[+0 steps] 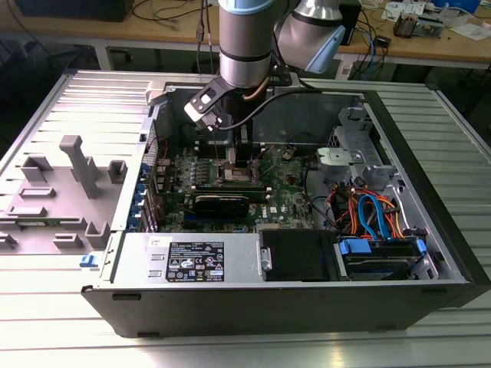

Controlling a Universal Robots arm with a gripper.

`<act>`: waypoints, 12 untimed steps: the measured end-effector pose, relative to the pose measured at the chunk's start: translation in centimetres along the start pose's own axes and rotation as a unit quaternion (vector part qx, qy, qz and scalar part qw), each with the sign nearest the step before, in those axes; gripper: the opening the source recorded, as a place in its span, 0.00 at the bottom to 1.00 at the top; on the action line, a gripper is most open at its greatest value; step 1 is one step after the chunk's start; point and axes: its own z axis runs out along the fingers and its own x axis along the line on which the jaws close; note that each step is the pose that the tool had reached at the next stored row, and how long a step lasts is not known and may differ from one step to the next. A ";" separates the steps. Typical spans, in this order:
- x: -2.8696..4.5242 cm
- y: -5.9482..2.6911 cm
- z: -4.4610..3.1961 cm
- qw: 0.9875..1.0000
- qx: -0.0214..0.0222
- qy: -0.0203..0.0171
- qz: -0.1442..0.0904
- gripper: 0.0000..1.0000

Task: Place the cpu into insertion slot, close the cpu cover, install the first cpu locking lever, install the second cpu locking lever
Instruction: 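Place the cpu into insertion slot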

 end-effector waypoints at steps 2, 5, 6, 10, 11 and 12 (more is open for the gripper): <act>0.01 0.01 0.04 1.000 0.000 0.000 0.000 0.55; 0.00 0.00 0.20 1.000 0.000 -0.001 0.000 0.55; 0.02 -0.02 0.37 1.000 0.000 -0.003 0.000 0.55; 0.10 -0.01 0.91 1.000 0.000 -0.004 0.000 0.55; 0.11 -0.01 1.03 1.000 0.000 -0.004 0.000 0.55; 0.11 -0.02 1.18 1.000 0.000 -0.004 0.000 0.55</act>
